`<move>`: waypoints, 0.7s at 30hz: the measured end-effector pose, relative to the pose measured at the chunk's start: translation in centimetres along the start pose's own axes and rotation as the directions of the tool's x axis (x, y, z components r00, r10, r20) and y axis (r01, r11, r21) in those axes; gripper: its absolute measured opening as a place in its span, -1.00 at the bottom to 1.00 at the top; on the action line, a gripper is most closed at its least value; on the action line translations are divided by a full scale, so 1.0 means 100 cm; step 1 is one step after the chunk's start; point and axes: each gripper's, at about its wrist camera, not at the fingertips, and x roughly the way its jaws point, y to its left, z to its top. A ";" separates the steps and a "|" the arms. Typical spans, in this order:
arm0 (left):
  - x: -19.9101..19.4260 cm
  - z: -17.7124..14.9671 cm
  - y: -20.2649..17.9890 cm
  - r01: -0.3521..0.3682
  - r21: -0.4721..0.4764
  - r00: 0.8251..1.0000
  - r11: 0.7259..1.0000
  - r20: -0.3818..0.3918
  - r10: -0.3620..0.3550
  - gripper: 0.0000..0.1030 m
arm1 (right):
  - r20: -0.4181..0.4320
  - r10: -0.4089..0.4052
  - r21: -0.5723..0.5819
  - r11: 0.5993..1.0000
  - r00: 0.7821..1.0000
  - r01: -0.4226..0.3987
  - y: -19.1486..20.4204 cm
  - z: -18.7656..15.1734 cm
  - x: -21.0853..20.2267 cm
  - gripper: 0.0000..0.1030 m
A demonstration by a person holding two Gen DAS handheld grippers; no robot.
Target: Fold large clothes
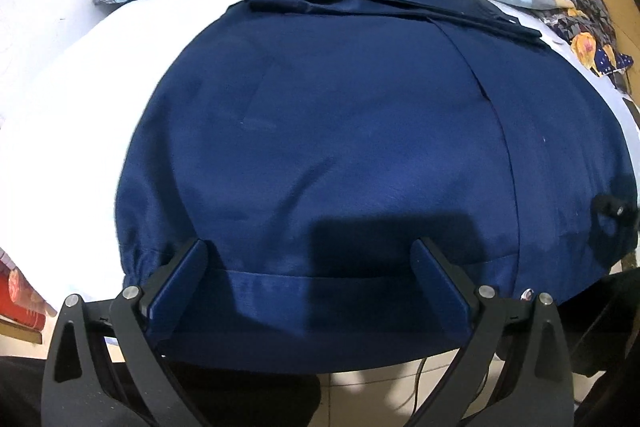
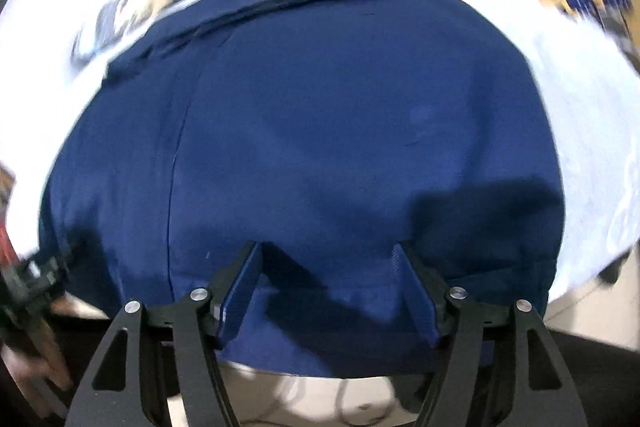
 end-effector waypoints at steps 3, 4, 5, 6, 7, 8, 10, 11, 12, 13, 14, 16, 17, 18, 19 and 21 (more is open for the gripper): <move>-0.008 0.003 0.010 0.040 -0.053 0.999 0.998 0.016 -0.039 0.98 | 0.026 0.002 0.061 0.998 1.000 -0.004 -0.015 0.004 -0.010 0.29; -0.009 0.004 0.013 0.055 -0.068 0.998 0.996 0.018 -0.054 0.96 | 0.036 0.004 0.080 0.997 0.999 -0.007 -0.019 0.004 -0.013 0.29; -0.011 0.005 0.017 0.069 -0.085 0.998 0.994 0.018 -0.068 0.92 | 0.047 0.001 0.095 0.995 0.999 -0.006 -0.022 0.004 -0.018 0.28; -0.012 0.005 0.020 0.075 -0.094 0.997 0.993 0.017 -0.074 0.91 | 0.058 -0.006 0.103 0.995 0.998 0.000 -0.023 0.003 -0.021 0.28; -0.012 0.006 0.022 0.087 -0.102 0.996 0.991 0.015 -0.086 0.90 | 0.075 -0.020 0.115 0.993 0.997 0.011 -0.027 0.004 -0.027 0.28; -0.012 0.006 0.024 0.096 -0.105 0.995 0.990 0.011 -0.095 0.90 | 0.098 -0.039 0.130 0.991 0.994 0.026 -0.031 0.005 -0.034 0.30; -0.008 0.007 0.022 0.096 -0.096 0.995 0.991 -0.007 -0.097 0.90 | 0.113 -0.069 0.150 0.987 0.991 0.052 -0.039 0.006 -0.039 0.36; -0.008 0.007 0.021 0.092 -0.091 0.996 0.992 -0.010 -0.093 0.89 | 0.093 -0.079 0.160 0.985 0.992 0.064 -0.044 0.007 -0.036 0.36; -0.010 0.007 0.020 0.099 -0.090 0.995 0.991 -0.004 -0.100 0.89 | 0.072 -0.079 0.167 0.984 0.994 0.066 -0.048 0.004 -0.033 0.31; -0.014 0.008 0.020 0.112 -0.091 0.994 0.990 0.007 -0.111 0.88 | 0.054 -0.077 0.179 0.982 0.996 0.066 -0.052 0.005 -0.029 0.28; -0.018 0.009 0.021 0.120 -0.093 0.993 0.988 0.023 -0.119 0.88 | 0.046 -0.065 0.199 0.978 0.997 0.055 -0.055 0.002 -0.028 0.28; -0.027 0.013 0.026 0.098 -0.097 0.994 0.990 0.056 -0.093 0.88 | 0.057 -0.050 0.214 0.976 0.997 0.037 -0.060 0.002 -0.031 0.28; -0.028 0.014 0.030 0.084 -0.103 0.995 0.991 0.059 -0.078 0.88 | 0.061 -0.050 0.218 0.975 0.997 0.035 -0.062 0.003 -0.032 0.28; -0.025 0.015 0.035 0.064 -0.112 0.997 0.992 0.044 -0.060 0.88 | 0.060 -0.051 0.222 0.974 0.997 0.037 -0.063 0.002 -0.032 0.28; -0.018 0.015 0.040 0.033 -0.123 0.999 0.992 0.006 -0.033 0.88 | 0.054 -0.050 0.224 0.974 0.997 0.037 -0.063 0.002 -0.030 0.29; -0.009 0.013 0.052 0.033 -0.166 0.999 0.986 -0.030 -0.038 0.81 | 0.023 -0.058 0.209 0.977 0.998 0.051 -0.061 0.001 -0.024 0.28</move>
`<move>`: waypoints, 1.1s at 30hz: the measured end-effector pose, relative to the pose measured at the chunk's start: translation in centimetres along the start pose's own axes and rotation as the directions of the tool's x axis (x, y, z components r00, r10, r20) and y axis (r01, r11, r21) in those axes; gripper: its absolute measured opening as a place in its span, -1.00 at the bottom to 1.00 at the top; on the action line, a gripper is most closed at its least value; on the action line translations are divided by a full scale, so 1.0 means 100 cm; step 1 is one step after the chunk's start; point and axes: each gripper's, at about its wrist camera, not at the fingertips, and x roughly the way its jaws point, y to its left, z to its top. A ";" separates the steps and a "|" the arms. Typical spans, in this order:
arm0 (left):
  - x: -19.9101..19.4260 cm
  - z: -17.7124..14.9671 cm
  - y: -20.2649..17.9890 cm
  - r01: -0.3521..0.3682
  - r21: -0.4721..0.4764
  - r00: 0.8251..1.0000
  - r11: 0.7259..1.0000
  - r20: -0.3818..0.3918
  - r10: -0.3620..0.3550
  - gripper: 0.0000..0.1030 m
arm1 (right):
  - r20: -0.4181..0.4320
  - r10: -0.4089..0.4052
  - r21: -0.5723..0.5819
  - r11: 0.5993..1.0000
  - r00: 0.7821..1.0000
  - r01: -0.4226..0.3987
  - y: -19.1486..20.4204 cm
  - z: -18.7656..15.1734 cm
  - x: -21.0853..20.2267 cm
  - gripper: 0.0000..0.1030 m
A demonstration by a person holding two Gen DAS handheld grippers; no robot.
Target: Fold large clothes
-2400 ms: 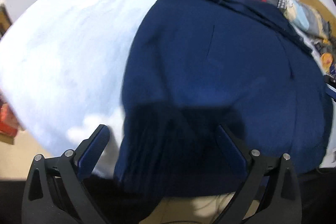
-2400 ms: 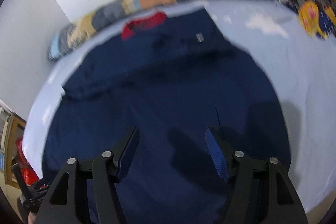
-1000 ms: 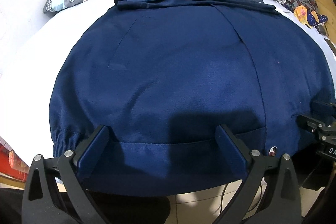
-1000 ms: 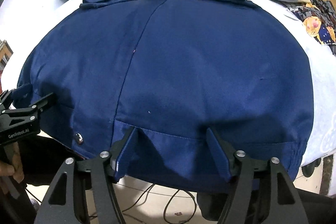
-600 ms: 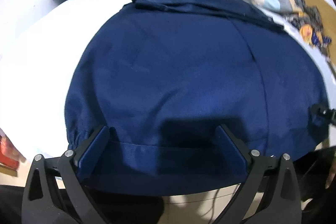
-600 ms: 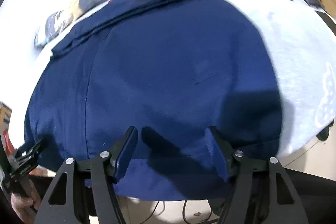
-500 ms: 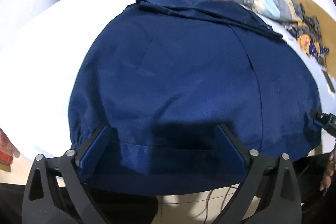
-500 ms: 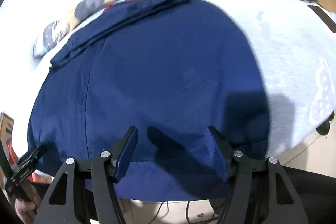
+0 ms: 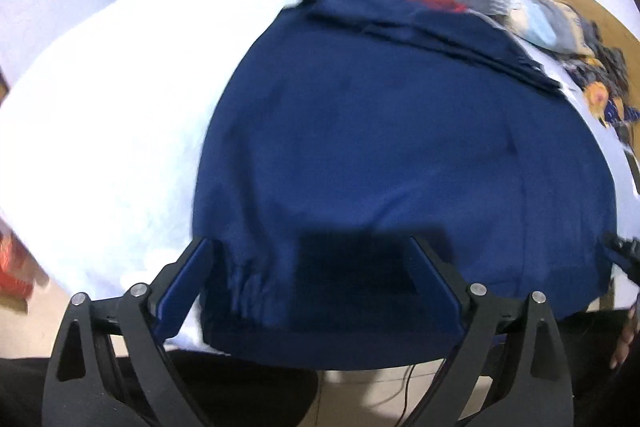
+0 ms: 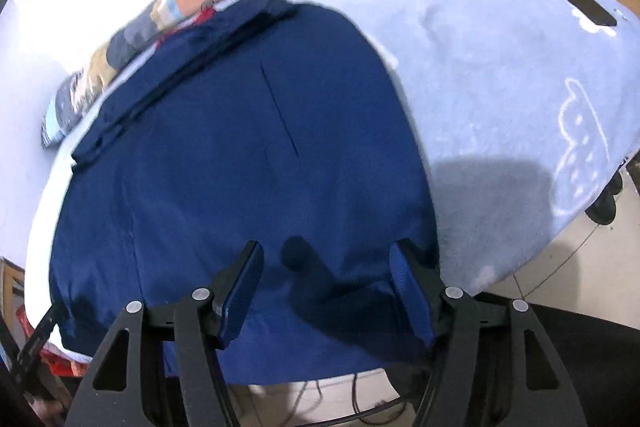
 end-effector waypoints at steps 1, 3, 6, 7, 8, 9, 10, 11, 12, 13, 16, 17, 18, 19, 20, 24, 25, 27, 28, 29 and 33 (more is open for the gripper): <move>0.000 0.001 0.006 0.017 -0.028 1.000 0.999 -0.003 -0.017 0.79 | 0.004 -0.004 -0.006 1.000 1.000 0.004 0.002 -0.001 -0.002 0.28; -0.007 0.006 0.013 0.028 -0.050 0.999 0.998 0.019 -0.027 0.79 | 0.035 0.015 0.009 1.000 0.999 -0.015 0.000 0.001 -0.011 0.28; -0.013 0.014 0.032 0.003 -0.086 0.999 0.996 0.035 0.000 0.79 | 0.076 0.004 0.038 0.999 0.997 -0.007 -0.012 0.007 -0.024 0.33; -0.011 0.015 0.039 0.032 -0.113 0.999 0.993 0.019 -0.030 0.79 | 0.065 -0.002 0.054 0.999 0.998 -0.002 -0.019 0.007 -0.024 0.34; -0.007 0.015 0.044 0.055 -0.135 0.998 0.989 -0.006 -0.057 0.79 | 0.045 0.008 0.081 0.997 0.999 -0.011 -0.026 0.007 -0.021 0.36; 0.002 0.014 0.047 0.076 -0.151 0.995 0.986 -0.047 -0.084 0.80 | 0.024 0.024 0.102 0.994 0.999 -0.026 -0.031 0.007 -0.017 0.37; 0.010 0.012 0.045 0.091 -0.155 0.990 0.984 -0.097 -0.107 0.79 | -0.016 0.051 0.133 0.990 0.999 -0.048 -0.038 0.005 -0.009 0.36; 0.018 0.009 0.042 0.090 -0.153 0.984 0.984 -0.137 -0.112 0.79 | -0.059 0.075 0.160 0.985 0.995 -0.064 -0.043 0.002 0.000 0.36; 0.022 0.005 0.037 0.077 -0.139 0.982 0.987 -0.161 -0.099 0.79 | -0.079 0.083 0.171 0.983 0.993 -0.068 -0.044 0.000 0.004 0.34; 0.021 0.004 0.032 0.070 -0.112 0.984 0.991 -0.155 -0.087 0.79 | -0.099 0.086 0.178 0.982 0.991 -0.068 -0.046 -0.002 0.008 0.27; 0.000 0.010 0.016 0.049 -0.022 0.998 0.999 -0.049 -0.050 0.79 | -0.069 0.152 0.171 0.975 0.986 -0.139 -0.044 -0.004 0.002 -0.24; -0.003 0.012 0.013 0.025 -0.001 0.999 1.000 -0.024 -0.025 0.79 | -0.055 0.163 0.147 0.977 0.985 -0.153 -0.040 -0.003 -0.003 -0.36; -0.005 0.013 0.012 -0.006 0.013 1.000 1.000 -0.008 0.006 0.79 | -0.029 0.156 0.118 0.981 0.987 -0.152 -0.035 -0.003 -0.009 -0.56; -0.003 0.013 0.014 -0.027 0.011 1.000 1.000 -0.011 0.027 0.79 | -0.011 0.151 0.104 0.983 0.989 -0.149 -0.033 -0.003 -0.013 -0.61; 0.001 0.013 0.018 -0.029 -0.004 0.999 1.000 -0.029 0.028 0.79 | 0.023 0.118 0.070 0.990 0.993 -0.119 -0.028 -0.003 -0.020 -0.62; 0.012 0.011 0.030 -0.009 -0.069 0.995 0.998 -0.099 0.002 0.79 | 0.089 -0.037 -0.086 0.995 0.995 0.045 -0.001 -0.007 -0.027 -0.47; 0.012 0.011 0.034 0.005 -0.087 0.993 0.996 -0.114 -0.015 0.79 | 0.060 -0.049 -0.102 0.993 0.997 0.055 0.001 -0.007 -0.021 -0.37; 0.010 0.015 0.046 0.042 -0.141 0.990 0.989 -0.125 -0.059 0.79 | -0.001 -0.005 -0.025 1.000 1.000 0.005 -0.012 -0.003 -0.013 -0.32; 0.007 0.017 0.053 0.057 -0.166 0.989 0.985 -0.128 -0.078 0.79 | -0.003 0.027 0.032 0.999 1.000 -0.027 -0.020 0.001 -0.013 -0.23; 0.006 0.019 0.061 0.086 -0.195 0.985 0.977 -0.132 -0.113 0.79 | -0.005 0.049 0.078 0.996 0.999 -0.048 -0.026 0.002 -0.012 -0.15; 0.009 0.024 0.084 0.230 -0.306 0.949 0.924 -0.138 -0.282 0.79 | -0.008 0.105 0.243 0.965 0.994 -0.100 -0.057 0.004 -0.007 0.20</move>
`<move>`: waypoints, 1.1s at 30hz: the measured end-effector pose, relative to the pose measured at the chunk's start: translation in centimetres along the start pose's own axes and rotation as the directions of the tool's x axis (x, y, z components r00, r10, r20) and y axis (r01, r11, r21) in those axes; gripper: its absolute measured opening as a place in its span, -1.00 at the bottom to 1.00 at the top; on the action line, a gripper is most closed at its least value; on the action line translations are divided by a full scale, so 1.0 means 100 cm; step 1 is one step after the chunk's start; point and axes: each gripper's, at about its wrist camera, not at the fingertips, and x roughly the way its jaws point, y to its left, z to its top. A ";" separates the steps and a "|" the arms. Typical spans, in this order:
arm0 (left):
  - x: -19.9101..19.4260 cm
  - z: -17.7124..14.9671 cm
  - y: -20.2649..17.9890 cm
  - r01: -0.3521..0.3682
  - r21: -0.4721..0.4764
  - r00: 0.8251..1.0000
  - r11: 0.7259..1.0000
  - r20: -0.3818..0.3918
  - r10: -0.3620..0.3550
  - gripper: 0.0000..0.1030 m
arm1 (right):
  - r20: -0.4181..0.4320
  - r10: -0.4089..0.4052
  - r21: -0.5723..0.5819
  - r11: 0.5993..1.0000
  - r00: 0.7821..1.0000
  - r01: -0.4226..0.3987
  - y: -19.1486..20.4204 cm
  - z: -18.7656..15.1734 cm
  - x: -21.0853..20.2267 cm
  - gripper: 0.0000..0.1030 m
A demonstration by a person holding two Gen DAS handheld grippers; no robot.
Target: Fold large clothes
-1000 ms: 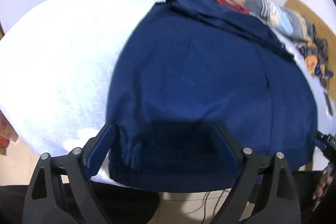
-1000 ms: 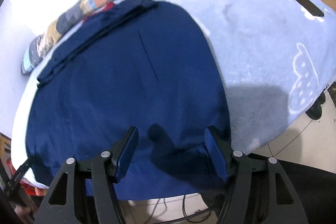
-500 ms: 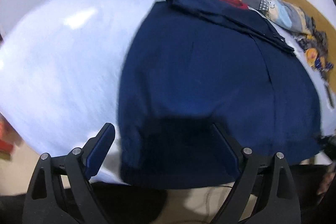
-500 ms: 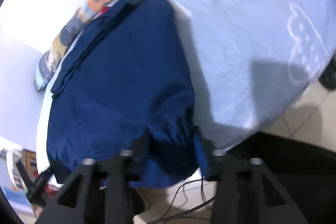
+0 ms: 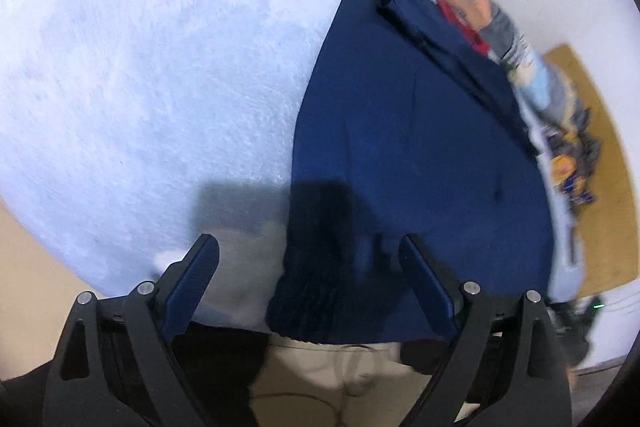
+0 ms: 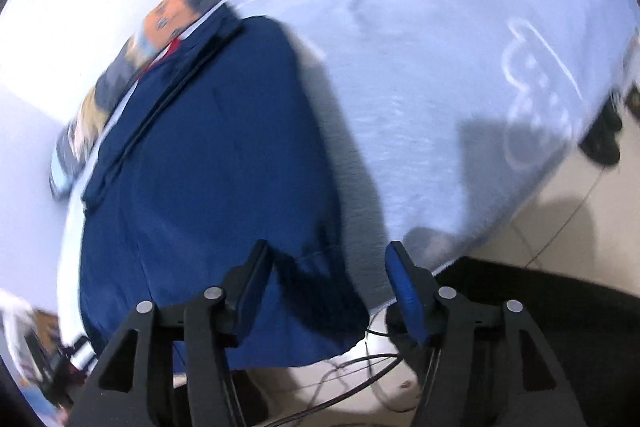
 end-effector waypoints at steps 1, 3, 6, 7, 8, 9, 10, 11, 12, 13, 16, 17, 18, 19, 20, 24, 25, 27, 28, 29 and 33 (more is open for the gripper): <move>0.002 0.000 0.001 0.022 -0.010 1.000 1.000 -0.011 -0.022 0.79 | -0.007 0.020 0.021 1.000 1.000 -0.020 -0.003 -0.002 0.000 0.20; 0.011 -0.001 -0.003 0.002 0.014 1.000 1.000 -0.031 -0.002 0.78 | -0.030 0.059 0.054 0.997 0.998 -0.057 -0.008 -0.006 0.003 0.20; 0.025 -0.001 -0.016 -0.022 0.063 0.999 0.998 -0.046 0.025 0.49 | -0.055 0.070 0.057 0.996 0.996 -0.067 -0.003 -0.009 0.014 0.20; 0.030 -0.002 -0.020 -0.039 0.087 0.997 0.996 -0.059 0.044 0.29 | -0.075 0.076 0.054 0.996 0.994 -0.072 0.000 -0.010 0.019 0.20; 0.029 -0.008 -0.019 -0.057 0.102 0.996 0.993 -0.064 0.064 0.09 | -0.087 0.077 0.050 0.996 0.993 -0.073 0.005 -0.012 0.023 0.20; 0.030 -0.012 -0.021 -0.078 0.123 0.994 0.989 -0.068 0.087 0.06 | -0.093 0.076 0.044 0.996 0.993 -0.072 0.006 -0.012 0.026 0.19; 0.031 -0.013 -0.026 -0.085 0.145 0.994 0.986 -0.061 0.095 -0.02 | -0.095 0.068 0.023 0.998 0.993 -0.066 0.010 -0.014 0.029 0.08; 0.029 -0.013 -0.029 -0.077 0.156 0.995 0.985 -0.054 0.086 -0.21 | -0.089 0.063 0.000 0.998 0.994 -0.064 0.014 -0.014 0.029 -0.04; 0.026 -0.015 -0.031 -0.068 0.165 0.996 0.984 -0.039 0.076 -0.27 | -0.087 0.085 -0.027 0.996 0.993 -0.088 0.018 -0.014 0.026 -0.41; 0.022 -0.015 -0.033 -0.057 0.171 0.998 0.984 -0.022 0.062 -0.31 | -0.080 0.101 -0.047 0.993 0.992 -0.105 0.022 -0.013 0.023 -0.52; 0.024 -0.013 -0.033 -0.079 0.169 0.997 0.982 -0.007 0.081 -0.31 | 0.014 0.105 -0.198 0.975 0.994 -0.100 0.050 -0.018 0.002 -0.53; 0.028 -0.013 -0.031 -0.085 0.165 0.996 0.983 -0.015 0.088 -0.29 | 0.022 0.101 -0.220 0.971 0.995 -0.094 0.055 -0.019 0.001 -0.53; 0.030 -0.012 -0.030 -0.090 0.158 0.995 0.983 -0.018 0.094 -0.27 | 0.021 0.096 -0.224 0.971 0.995 -0.089 0.056 -0.020 0.002 -0.51; 0.030 -0.012 -0.029 -0.095 0.156 0.995 0.983 -0.019 0.099 -0.19 | 0.009 0.085 -0.214 0.973 0.996 -0.081 0.054 -0.019 0.006 -0.47; 0.031 -0.012 -0.029 -0.110 0.152 0.993 0.982 -0.016 0.113 -0.01 | -0.003 0.074 -0.200 0.977 0.997 -0.073 0.052 -0.018 0.009 -0.44; 0.031 -0.013 -0.016 -0.148 0.106 0.988 0.983 -0.024 0.151 0.44 | -0.019 0.048 -0.146 0.988 0.999 -0.050 0.044 -0.014 0.014 -0.32; 0.028 -0.015 -0.010 -0.144 0.106 0.989 0.984 -0.025 0.147 0.44 | -0.019 0.044 -0.138 0.989 0.999 -0.046 0.041 -0.014 0.014 -0.29; 0.030 -0.017 -0.015 -0.137 0.129 0.990 0.982 -0.025 0.142 0.44 | -0.027 0.036 -0.132 0.990 0.999 -0.039 0.038 -0.016 0.014 -0.25; 0.032 -0.017 -0.019 -0.134 0.147 0.990 0.980 -0.023 0.139 0.43 | -0.028 0.021 -0.130 0.991 0.999 -0.025 0.037 -0.016 0.015 -0.22; 0.033 -0.019 -0.022 -0.134 0.166 0.990 0.977 -0.021 0.139 0.25 | -0.031 0.018 -0.128 0.992 0.999 -0.021 0.034 -0.016 0.015 -0.21; 0.032 -0.021 -0.033 -0.127 0.222 0.992 0.967 0.006 0.128 -0.19 | -0.083 0.015 -0.118 0.993 0.996 -0.025 0.035 -0.015 0.032 -0.15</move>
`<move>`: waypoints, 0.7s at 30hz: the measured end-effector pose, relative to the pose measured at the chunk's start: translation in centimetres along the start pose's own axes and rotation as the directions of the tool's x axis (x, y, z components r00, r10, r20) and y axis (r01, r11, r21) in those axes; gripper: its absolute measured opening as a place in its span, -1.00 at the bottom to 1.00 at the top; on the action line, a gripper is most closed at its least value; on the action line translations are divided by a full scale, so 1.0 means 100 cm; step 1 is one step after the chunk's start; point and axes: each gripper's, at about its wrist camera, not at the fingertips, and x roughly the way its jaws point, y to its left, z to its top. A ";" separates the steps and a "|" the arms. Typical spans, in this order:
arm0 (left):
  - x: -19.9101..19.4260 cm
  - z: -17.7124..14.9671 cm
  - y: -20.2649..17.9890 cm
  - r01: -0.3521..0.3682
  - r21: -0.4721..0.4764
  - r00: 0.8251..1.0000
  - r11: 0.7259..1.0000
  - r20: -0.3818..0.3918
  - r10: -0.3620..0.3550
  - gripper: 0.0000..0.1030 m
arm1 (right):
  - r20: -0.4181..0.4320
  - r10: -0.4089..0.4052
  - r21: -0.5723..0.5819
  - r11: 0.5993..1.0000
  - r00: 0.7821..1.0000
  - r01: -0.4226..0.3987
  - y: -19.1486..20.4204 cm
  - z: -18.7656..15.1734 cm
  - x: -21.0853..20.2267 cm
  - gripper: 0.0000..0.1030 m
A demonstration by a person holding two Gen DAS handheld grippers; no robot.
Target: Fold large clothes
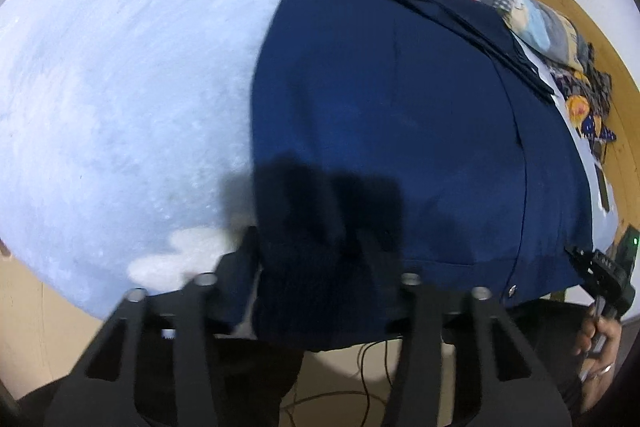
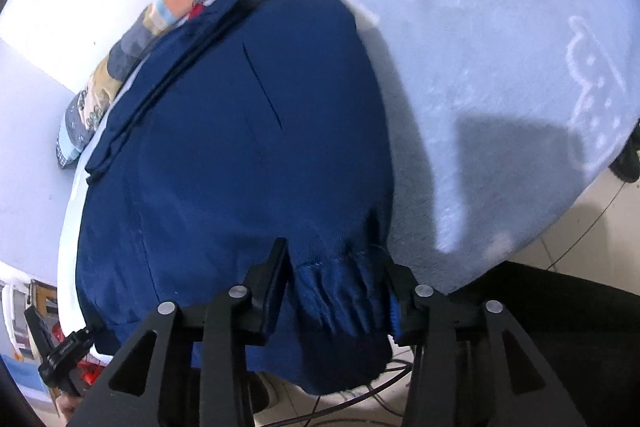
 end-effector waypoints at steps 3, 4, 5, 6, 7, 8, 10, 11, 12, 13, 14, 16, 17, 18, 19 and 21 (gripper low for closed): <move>0.001 0.002 -0.002 -0.008 0.008 1.000 1.000 0.015 0.008 -0.20 | 0.007 0.032 -0.027 0.999 0.999 -0.032 0.003 -0.001 -0.001 -0.54; -0.001 0.003 -0.003 -0.008 0.013 1.000 1.000 0.025 0.008 -0.22 | 0.028 0.058 -0.049 0.997 0.998 -0.056 0.008 -0.001 -0.007 -0.59; -0.001 0.004 -0.004 -0.008 0.019 0.999 1.000 0.032 0.007 -0.22 | 0.050 0.075 -0.070 0.995 0.996 -0.071 0.012 -0.002 -0.013 -0.60; 0.000 0.004 -0.003 -0.008 0.023 0.999 1.000 0.036 0.007 -0.22 | 0.079 0.086 -0.096 0.992 0.993 -0.079 0.017 -0.002 -0.020 -0.60; 0.002 0.004 -0.002 -0.010 0.026 0.999 1.000 0.035 0.010 -0.22 | 0.094 0.087 -0.108 0.991 0.992 -0.076 0.019 -0.003 -0.023 -0.60; 0.004 0.004 -0.002 -0.012 0.027 0.999 1.000 0.036 0.011 -0.21 | 0.089 0.078 -0.111 0.991 0.993 -0.068 0.019 -0.003 -0.020 -0.60; 0.005 0.003 -0.002 -0.019 0.038 0.999 0.999 0.038 0.018 -0.07 | 0.066 0.050 -0.097 0.994 0.997 -0.044 0.015 -0.002 -0.013 -0.54; 0.005 0.004 -0.004 -0.015 0.042 0.999 0.999 0.037 0.014 0.17 | 0.043 0.033 -0.080 0.996 0.999 -0.029 0.011 -0.002 -0.007 -0.49; 0.007 0.005 -0.008 -0.007 0.055 1.000 0.998 0.030 0.006 0.36 | 0.028 0.028 -0.069 0.997 0.999 -0.026 0.009 -0.001 -0.003 -0.47; 0.010 0.005 -0.013 0.003 0.074 1.000 0.997 0.016 -0.004 0.76 | 0.024 0.029 -0.064 0.998 0.999 -0.028 0.008 0.000 -0.001 -0.41; 0.016 0.004 -0.023 -0.019 0.123 1.000 0.992 -0.006 0.020 0.88 | 0.019 0.030 -0.061 0.998 0.999 -0.029 0.007 0.001 0.000 -0.40; 0.023 -0.002 -0.039 -0.108 0.208 0.994 0.972 0.009 0.109 0.96 | 0.017 0.024 -0.077 0.997 1.000 -0.022 0.008 0.000 0.002 -0.38; 0.024 -0.002 -0.042 -0.120 0.207 0.993 0.971 0.015 0.120 0.99 | 0.021 0.018 -0.084 0.996 1.000 -0.016 0.009 -0.002 0.002 -0.38; 0.025 -0.002 -0.041 -0.119 0.192 0.993 0.974 0.015 0.119 1.00 | 0.023 0.011 -0.092 0.996 1.000 -0.008 0.010 -0.003 0.002 -0.38; 0.025 -0.001 -0.040 -0.115 0.182 0.993 0.976 0.014 0.115 1.00 | 0.024 0.005 -0.095 0.995 1.000 -0.003 0.013 -0.002 0.002 -0.38; 0.025 -0.001 -0.040 -0.121 0.186 0.993 0.975 0.015 0.120 1.00 | 0.034 0.001 -0.092 0.996 0.999 0.002 0.012 -0.003 0.003 -0.38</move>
